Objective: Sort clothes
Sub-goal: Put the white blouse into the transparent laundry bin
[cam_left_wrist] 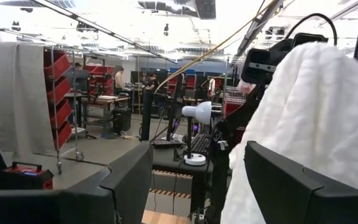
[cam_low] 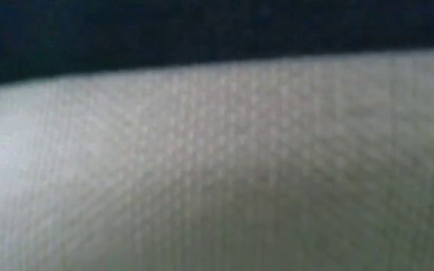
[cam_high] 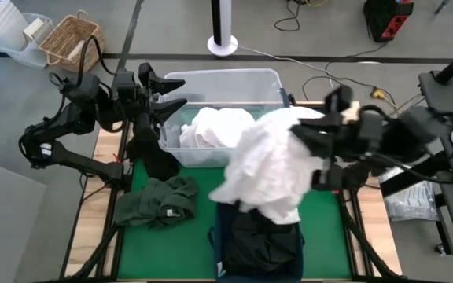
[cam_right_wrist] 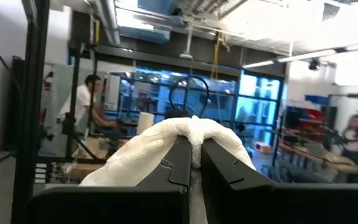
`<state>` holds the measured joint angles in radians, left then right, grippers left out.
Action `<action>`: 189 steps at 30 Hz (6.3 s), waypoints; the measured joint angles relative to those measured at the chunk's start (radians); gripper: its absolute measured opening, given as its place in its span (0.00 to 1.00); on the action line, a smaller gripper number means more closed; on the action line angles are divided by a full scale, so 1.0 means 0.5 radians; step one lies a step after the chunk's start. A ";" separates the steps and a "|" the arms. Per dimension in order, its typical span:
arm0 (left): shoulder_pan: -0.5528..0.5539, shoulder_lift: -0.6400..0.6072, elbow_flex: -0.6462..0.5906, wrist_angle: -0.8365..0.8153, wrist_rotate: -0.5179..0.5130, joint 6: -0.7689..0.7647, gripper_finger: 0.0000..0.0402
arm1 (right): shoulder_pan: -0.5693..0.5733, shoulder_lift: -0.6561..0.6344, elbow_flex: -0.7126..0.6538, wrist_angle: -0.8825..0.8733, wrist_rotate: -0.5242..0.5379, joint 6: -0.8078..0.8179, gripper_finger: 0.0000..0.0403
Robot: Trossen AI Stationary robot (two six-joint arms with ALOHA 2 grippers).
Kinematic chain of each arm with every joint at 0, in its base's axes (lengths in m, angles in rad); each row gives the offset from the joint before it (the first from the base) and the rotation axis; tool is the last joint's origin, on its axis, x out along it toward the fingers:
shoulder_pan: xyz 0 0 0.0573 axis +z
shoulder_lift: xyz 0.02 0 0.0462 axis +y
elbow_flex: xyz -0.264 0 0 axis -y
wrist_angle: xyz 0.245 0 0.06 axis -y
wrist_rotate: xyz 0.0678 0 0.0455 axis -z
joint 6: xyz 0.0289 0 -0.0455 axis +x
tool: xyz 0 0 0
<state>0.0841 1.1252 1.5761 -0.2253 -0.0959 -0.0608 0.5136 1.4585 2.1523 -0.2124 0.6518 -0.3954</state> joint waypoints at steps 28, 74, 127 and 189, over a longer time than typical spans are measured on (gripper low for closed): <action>0.000 -0.255 0.000 0.002 -0.407 -0.368 0.58 | -1.158 0.476 0.406 1.090 -1.001 -0.033 0.02; 0.000 -0.506 0.000 -0.286 -1.205 0.647 0.58 | -2.051 0.742 0.407 0.473 -1.566 1.272 0.02; 0.000 -0.446 0.000 -0.327 -1.206 0.629 0.58 | -2.040 0.957 0.389 -2.482 -1.416 0.775 0.02; 0.225 0.158 0.000 -0.438 -0.604 0.343 0.58 | -2.039 0.656 0.406 -2.612 -1.405 0.753 0.52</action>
<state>0.1966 1.2042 1.5761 -0.4441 -0.3980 0.1109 -0.5060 1.7866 2.3554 -1.5184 -0.0508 -0.0191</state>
